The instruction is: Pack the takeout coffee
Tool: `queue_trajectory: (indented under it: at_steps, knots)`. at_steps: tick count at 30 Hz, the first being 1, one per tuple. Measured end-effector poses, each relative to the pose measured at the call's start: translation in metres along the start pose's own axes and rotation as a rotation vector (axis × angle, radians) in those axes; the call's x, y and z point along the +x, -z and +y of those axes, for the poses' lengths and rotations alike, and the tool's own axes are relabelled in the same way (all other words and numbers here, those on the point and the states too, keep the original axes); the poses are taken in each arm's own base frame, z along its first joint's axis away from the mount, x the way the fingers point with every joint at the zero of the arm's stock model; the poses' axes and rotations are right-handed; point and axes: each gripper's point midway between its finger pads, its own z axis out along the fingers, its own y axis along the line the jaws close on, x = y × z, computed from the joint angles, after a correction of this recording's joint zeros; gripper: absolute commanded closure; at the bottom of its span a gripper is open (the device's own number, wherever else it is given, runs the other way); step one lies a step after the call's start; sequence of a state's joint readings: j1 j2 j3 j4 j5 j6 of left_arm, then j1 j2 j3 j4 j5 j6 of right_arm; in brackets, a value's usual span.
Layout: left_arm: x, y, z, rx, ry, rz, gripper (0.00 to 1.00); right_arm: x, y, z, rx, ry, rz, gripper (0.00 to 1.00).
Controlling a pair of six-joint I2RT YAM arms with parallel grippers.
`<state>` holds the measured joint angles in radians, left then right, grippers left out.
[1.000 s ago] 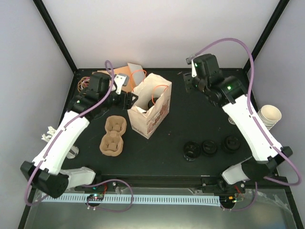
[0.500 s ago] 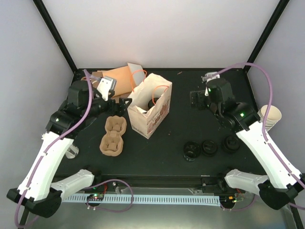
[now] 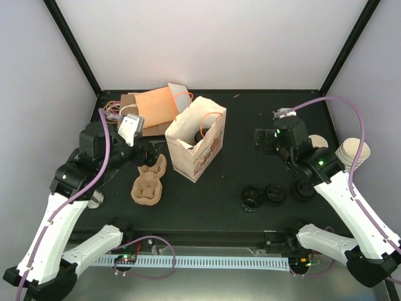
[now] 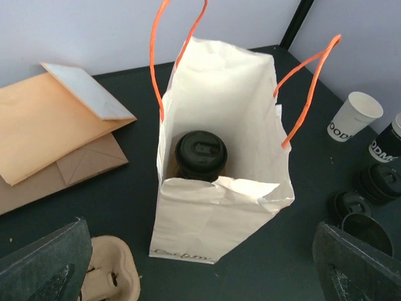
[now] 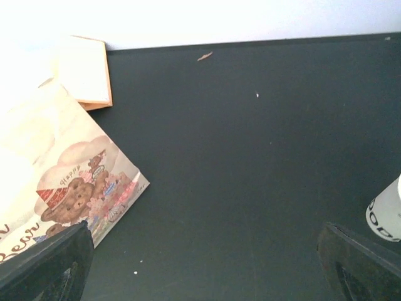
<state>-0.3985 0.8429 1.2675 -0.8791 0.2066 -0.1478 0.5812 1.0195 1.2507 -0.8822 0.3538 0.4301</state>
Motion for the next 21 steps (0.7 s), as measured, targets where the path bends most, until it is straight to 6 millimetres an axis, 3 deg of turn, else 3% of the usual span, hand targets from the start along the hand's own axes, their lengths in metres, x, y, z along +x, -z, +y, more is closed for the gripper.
queue_trajectory:
  at_steps: [7, 21]
  knots:
    - [0.017, -0.003, 0.003, -0.005, 0.019, 0.04, 0.01, 0.019, -0.004, -0.002, -0.011, -0.015, 0.037, 0.0]
    - [0.033, -0.002, 0.005, -0.008, 0.041, 0.073, 0.01, 0.027, -0.002, -0.003, -0.028, -0.025, 0.044, 0.0]
